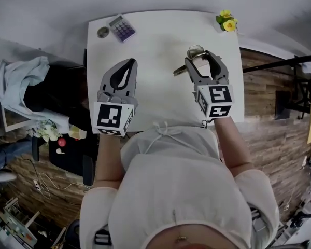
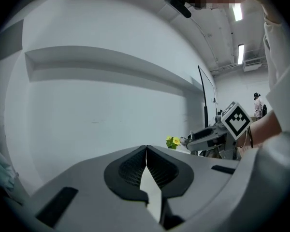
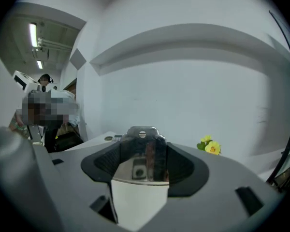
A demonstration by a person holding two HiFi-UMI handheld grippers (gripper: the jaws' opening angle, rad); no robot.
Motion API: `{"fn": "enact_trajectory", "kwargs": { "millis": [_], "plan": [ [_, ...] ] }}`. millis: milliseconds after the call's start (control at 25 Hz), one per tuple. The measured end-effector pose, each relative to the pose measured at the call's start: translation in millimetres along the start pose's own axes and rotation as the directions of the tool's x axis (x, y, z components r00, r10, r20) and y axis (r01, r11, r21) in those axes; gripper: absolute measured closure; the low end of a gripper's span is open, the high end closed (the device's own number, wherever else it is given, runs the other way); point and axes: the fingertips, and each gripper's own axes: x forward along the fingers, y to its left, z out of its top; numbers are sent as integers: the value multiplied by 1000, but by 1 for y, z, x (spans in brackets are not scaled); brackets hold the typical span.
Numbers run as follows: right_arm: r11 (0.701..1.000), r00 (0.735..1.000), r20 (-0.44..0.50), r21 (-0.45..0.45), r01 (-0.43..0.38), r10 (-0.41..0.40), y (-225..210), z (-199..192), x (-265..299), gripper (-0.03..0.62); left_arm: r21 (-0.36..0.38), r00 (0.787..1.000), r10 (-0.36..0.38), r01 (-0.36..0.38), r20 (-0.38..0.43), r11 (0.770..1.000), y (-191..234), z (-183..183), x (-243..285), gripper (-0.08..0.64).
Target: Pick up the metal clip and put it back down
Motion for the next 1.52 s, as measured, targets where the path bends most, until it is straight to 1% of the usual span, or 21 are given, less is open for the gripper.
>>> {"fn": "enact_trajectory", "kwargs": {
  "millis": [160, 320, 480, 640, 880, 1160, 1320, 1520],
  "plan": [
    [1000, 994, 110, -12, 12, -10, -2, 33, -26, 298, 16, 999, 13, -13, 34, 1000, 4, 17, -2, 540],
    [998, 978, 209, -51, 40, -29, -5, 57, -50, 298, 29, 998, 8, -10, 64, 1000, 0, 33, -3, 540],
    [996, 963, 268, -67, 60, -40, -12, 71, -67, 298, 35, 997, 14, -17, 78, 999, -4, 43, -5, 540],
    [995, 955, 293, -65, 71, -49, -17, 75, -73, 298, 36, 996, 22, -25, 82, 999, -4, 46, -7, 540],
    [998, 964, 258, 4, 66, -65, -23, 64, -71, 298, 29, 996, 30, -33, 80, 999, -5, 44, -10, 540],
    [999, 978, 207, -18, 41, -36, -12, 47, -49, 298, 7, 998, 23, -24, 61, 1000, -1, 27, -6, 540],
    [1000, 992, 127, -4, 19, -18, -5, 23, -29, 298, -1, 999, 16, -16, 38, 1000, -1, 13, -3, 540],
    [999, 1000, 5, 47, -3, 3, 3, -15, 7, 298, -42, 1000, 5, -4, 5, 999, 5, -11, 4, 540]
  ]
}}
